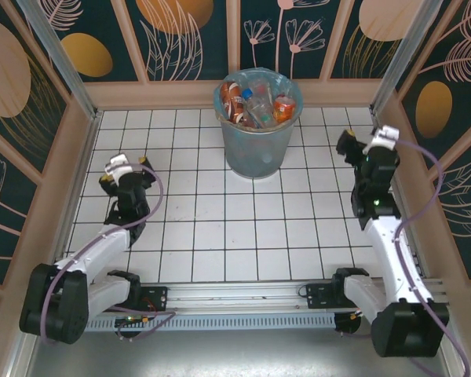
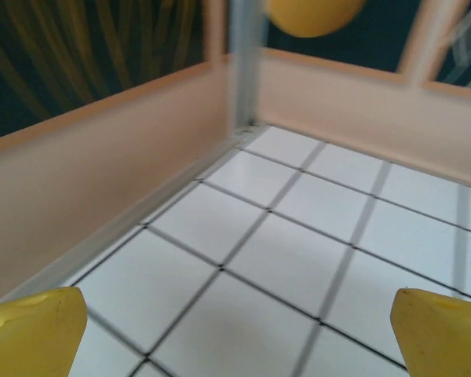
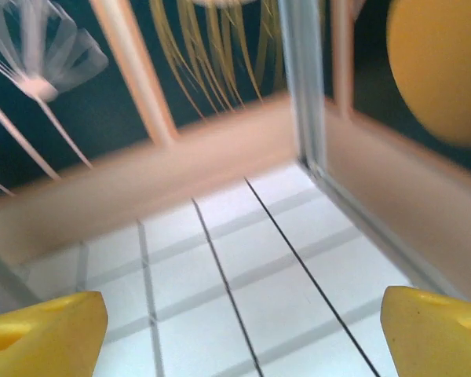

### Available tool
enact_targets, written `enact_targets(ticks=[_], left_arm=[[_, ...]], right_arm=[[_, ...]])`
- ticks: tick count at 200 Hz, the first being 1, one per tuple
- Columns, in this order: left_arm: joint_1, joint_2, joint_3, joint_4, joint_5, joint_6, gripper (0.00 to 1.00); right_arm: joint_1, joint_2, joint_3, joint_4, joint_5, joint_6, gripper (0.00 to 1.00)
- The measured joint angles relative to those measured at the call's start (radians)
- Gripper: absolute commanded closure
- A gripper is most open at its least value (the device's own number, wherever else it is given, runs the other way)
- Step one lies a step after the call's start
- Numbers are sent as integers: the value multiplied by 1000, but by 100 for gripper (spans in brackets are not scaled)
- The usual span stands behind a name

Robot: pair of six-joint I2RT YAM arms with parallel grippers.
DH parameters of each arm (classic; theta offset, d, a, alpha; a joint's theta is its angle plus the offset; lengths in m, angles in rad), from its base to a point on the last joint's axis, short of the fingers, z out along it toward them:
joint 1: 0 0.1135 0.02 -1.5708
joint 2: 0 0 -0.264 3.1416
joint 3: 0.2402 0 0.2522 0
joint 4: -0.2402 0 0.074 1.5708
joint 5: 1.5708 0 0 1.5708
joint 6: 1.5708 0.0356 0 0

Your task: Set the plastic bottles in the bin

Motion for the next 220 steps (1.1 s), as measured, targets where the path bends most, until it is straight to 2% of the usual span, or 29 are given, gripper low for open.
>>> enact_targets(ticks=[30, 66, 103, 131, 165, 220], left_arm=[[66, 83, -142, 219, -16, -8, 1], [83, 162, -147, 331, 64, 3, 1], [85, 209, -122, 431, 264, 106, 1], [85, 246, -113, 476, 414, 182, 1], [138, 390, -109, 600, 472, 187, 1], [154, 400, -110, 629, 445, 161, 1]], right_arm=[[-5, 138, -254, 244, -29, 56, 13], [2, 258, -320, 519, -28, 34, 12], [2, 389, -392, 823, -77, -41, 8], [-20, 587, -409, 1071, -176, -69, 6], [-46, 606, -432, 1149, -204, -61, 1], [-42, 606, -424, 1166, -209, -62, 1]])
